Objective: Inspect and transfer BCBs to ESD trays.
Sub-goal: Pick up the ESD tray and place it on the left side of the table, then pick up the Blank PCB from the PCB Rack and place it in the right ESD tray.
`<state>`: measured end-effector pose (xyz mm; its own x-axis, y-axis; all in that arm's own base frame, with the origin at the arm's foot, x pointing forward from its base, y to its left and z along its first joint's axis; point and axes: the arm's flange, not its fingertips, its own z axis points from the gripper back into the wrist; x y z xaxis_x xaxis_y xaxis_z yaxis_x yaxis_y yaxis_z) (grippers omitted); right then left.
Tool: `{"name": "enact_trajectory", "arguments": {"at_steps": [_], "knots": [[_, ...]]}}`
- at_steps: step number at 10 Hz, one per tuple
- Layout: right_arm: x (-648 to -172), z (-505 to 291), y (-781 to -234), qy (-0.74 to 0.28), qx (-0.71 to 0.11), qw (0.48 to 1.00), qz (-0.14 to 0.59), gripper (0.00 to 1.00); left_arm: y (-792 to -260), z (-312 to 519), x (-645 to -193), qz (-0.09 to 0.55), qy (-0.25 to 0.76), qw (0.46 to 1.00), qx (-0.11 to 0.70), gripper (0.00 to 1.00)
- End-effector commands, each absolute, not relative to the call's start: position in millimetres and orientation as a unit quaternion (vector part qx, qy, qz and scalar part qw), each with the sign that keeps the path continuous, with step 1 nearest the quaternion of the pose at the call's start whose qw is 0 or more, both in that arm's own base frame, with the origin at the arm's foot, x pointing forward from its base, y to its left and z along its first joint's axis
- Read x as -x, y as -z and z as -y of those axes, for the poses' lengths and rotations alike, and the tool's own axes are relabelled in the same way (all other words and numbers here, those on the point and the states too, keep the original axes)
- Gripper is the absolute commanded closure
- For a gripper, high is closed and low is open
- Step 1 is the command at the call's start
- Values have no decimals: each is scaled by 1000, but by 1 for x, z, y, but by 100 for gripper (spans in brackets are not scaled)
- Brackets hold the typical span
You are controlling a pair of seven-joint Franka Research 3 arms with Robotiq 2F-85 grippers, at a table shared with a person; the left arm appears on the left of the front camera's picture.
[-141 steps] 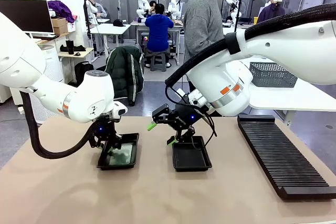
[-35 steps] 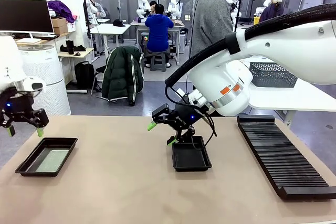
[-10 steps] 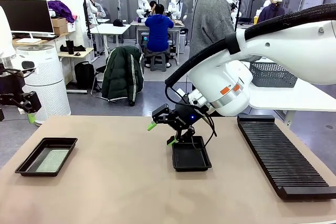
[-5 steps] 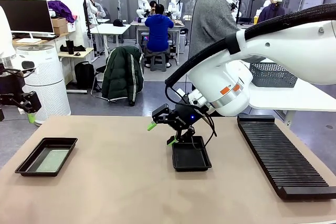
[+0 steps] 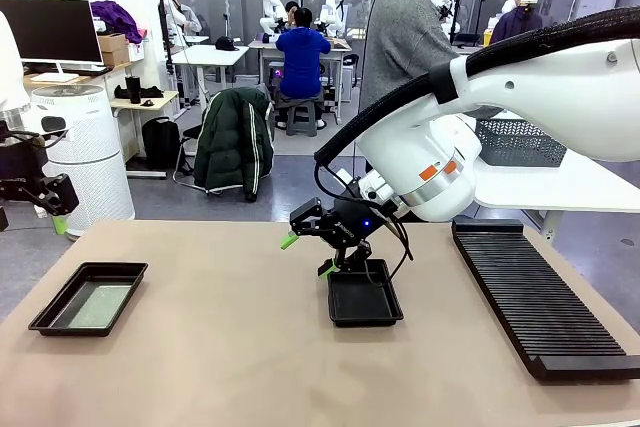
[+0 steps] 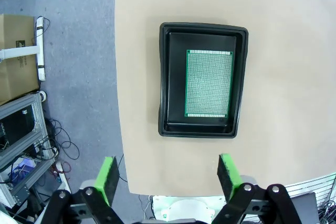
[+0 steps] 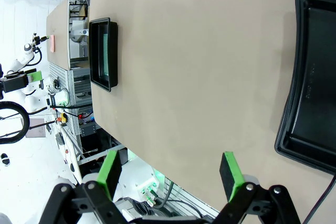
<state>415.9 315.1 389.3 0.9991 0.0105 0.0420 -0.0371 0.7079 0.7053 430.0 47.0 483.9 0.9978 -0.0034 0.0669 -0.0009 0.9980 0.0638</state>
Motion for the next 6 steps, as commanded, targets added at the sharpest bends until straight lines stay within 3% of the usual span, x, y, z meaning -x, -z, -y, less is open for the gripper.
{"name": "enact_trajectory", "arguments": {"at_steps": [1,6], "knots": [[-415,-316,-388,-8,-379,925,18,0,-484,-47,-430,34,-2,999,-24,0],[-415,-316,-388,-8,-379,925,18,0,-484,-47,-430,34,-2,999,-24,0]]}}
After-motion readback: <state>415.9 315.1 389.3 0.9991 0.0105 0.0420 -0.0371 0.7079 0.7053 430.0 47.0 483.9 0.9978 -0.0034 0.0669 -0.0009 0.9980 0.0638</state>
